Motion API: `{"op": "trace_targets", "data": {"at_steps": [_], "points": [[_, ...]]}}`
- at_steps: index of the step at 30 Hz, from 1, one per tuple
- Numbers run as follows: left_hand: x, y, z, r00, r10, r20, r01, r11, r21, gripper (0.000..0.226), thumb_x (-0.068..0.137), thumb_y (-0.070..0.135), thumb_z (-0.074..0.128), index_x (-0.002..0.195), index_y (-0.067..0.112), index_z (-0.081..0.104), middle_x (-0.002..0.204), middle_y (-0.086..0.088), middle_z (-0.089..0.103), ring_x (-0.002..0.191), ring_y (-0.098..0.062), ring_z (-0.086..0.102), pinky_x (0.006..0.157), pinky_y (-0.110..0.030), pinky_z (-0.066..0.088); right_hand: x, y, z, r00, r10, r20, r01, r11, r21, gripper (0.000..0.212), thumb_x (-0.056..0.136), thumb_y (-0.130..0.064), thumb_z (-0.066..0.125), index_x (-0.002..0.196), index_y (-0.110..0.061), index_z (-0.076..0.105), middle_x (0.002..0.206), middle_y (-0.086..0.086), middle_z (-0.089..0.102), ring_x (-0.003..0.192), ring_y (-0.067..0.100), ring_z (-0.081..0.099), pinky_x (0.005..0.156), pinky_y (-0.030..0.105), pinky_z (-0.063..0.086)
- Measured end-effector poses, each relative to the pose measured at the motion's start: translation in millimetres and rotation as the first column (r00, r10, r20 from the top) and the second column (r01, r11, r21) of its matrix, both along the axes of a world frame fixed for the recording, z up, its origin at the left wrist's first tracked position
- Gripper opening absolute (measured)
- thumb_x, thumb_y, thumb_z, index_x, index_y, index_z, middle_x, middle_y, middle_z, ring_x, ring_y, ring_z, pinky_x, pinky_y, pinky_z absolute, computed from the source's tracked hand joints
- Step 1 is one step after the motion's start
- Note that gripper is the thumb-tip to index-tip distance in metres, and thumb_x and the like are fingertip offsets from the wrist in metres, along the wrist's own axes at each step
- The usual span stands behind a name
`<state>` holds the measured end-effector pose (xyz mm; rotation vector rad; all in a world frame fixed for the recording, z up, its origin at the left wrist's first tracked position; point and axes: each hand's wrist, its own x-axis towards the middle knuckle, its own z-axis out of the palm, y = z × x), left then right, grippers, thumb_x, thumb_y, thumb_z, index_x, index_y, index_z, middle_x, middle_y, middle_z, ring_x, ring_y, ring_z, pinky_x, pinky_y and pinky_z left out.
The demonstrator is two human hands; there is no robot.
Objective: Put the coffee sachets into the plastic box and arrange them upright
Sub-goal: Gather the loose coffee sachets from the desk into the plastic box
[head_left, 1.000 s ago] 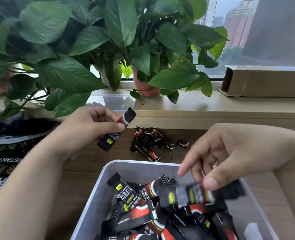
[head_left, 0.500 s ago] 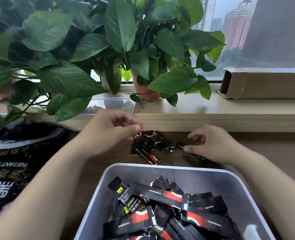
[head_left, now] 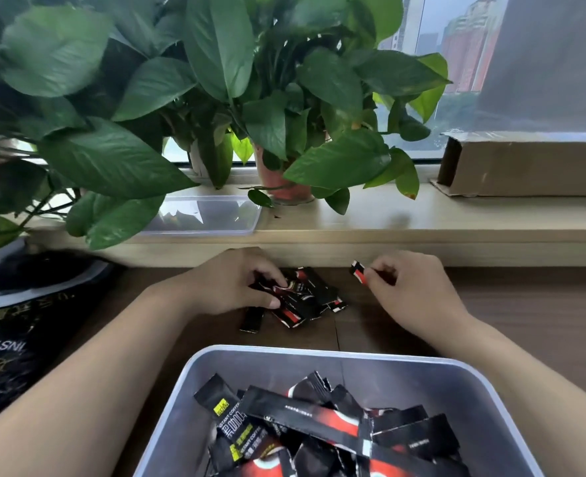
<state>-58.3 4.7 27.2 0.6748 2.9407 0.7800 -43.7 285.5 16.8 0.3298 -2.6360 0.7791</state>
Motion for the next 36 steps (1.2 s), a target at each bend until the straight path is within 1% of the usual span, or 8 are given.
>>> {"op": "trace_targets", "data": {"at_steps": [4,10,16,19,23,28,32,36], "points": [[1.2,-5.0,-5.5,0.998,0.036,-0.045,-0.025,0.975,0.223,0.02,0.066,0.019,0.092,0.082,0.027,0.082,0.086,-0.004,0.069,0.077,-0.017,0.06,0.066,-0.021,0.044,-7.8,-25.4,-6.0,0.993,0.033,-0.115,-0.044,0.994,-0.098,0.02,0.09,-0.031,0.065,0.077,-0.02,0.076,0.074,-0.007,0.073,0.074,0.017,0.065,0.068,0.032,0.048],[7.0,-4.9,-1.3,0.996,0.082,0.018,-0.082,0.903,0.422,0.014,0.064,0.008,0.092,0.068,0.015,0.081,0.08,-0.001,0.072,0.073,-0.011,0.065,0.07,-0.022,0.046,-12.1,-48.3,-16.3,0.977,0.163,0.14,-0.17,0.985,0.041,0.054,0.07,-0.071,0.066,0.094,-0.024,0.075,0.093,-0.006,0.06,0.09,0.012,0.058,0.081,0.031,0.047],[25.8,-19.0,24.3,0.995,0.099,0.001,-0.086,0.857,0.509,0.021,0.056,0.027,0.092,0.069,0.015,0.08,0.081,-0.001,0.074,0.074,-0.013,0.066,0.07,-0.022,0.048,-16.0,-36.1,-9.9,0.959,0.154,0.238,-0.163,0.986,0.017,0.035,0.079,-0.046,0.075,0.098,-0.017,0.071,0.092,-0.007,0.063,0.087,0.012,0.057,0.072,0.024,0.037],[42.2,-23.0,44.1,0.995,0.087,-0.041,-0.05,0.83,0.556,0.014,0.059,0.021,0.087,0.068,0.013,0.079,0.079,-0.001,0.073,0.072,-0.012,0.065,0.07,-0.018,0.05,-16.8,-29.1,-5.5,0.934,0.199,0.298,-0.181,0.98,-0.087,0.018,0.081,-0.034,0.076,0.081,-0.017,0.071,0.079,-0.001,0.07,0.075,0.014,0.061,0.069,0.028,0.043],[71.3,-11.6,68.4,0.997,-0.015,-0.074,0.057,0.797,0.602,0.013,0.063,0.015,0.085,0.069,0.008,0.077,0.078,0.001,0.071,0.071,-0.013,0.063,0.067,-0.016,0.049,-14.4,-16.9,3.4,0.91,0.233,0.344,-0.177,0.967,-0.184,0.009,0.082,-0.023,0.075,0.086,-0.015,0.074,0.085,0.002,0.075,0.08,0.017,0.066,0.072,0.026,0.047],[110.5,8.9,87.4,0.961,-0.099,-0.258,0.222,0.834,0.506,0.015,0.065,0.022,0.088,0.072,0.014,0.077,0.082,0.0,0.068,0.069,-0.028,0.06,0.062,-0.023,0.047,-11.4,0.0,12.5,0.885,0.281,0.372,-0.128,0.914,-0.386,0.008,0.083,-0.015,0.077,0.085,-0.023,0.078,0.079,-0.006,0.076,0.069,0.009,0.063,0.069,0.016,0.048],[136.8,13.8,96.0,0.855,0.049,-0.516,0.204,0.884,0.421,0.021,0.063,0.019,0.091,0.072,0.02,0.072,0.081,0.008,0.067,0.069,-0.017,0.059,0.059,-0.022,0.045,-3.8,13.3,31.3,0.872,0.307,0.382,-0.131,0.897,-0.421,0.008,0.082,-0.017,0.079,0.088,-0.022,0.079,0.088,0.004,0.078,0.078,0.016,0.068,0.082,0.032,0.052],[156.2,1.8,88.9,0.89,0.188,-0.415,0.106,0.801,0.589,0.026,0.062,0.065,0.082,0.071,0.043,0.07,0.084,0.024,0.066,0.082,0.007,0.063,0.069,-0.006,0.051,15.1,24.1,64.9,0.859,0.34,0.384,-0.168,0.894,-0.416,0.012,0.082,-0.02,0.078,0.094,-0.021,0.078,0.093,0.005,0.078,0.094,0.029,0.072,0.091,0.039,0.053]]}}
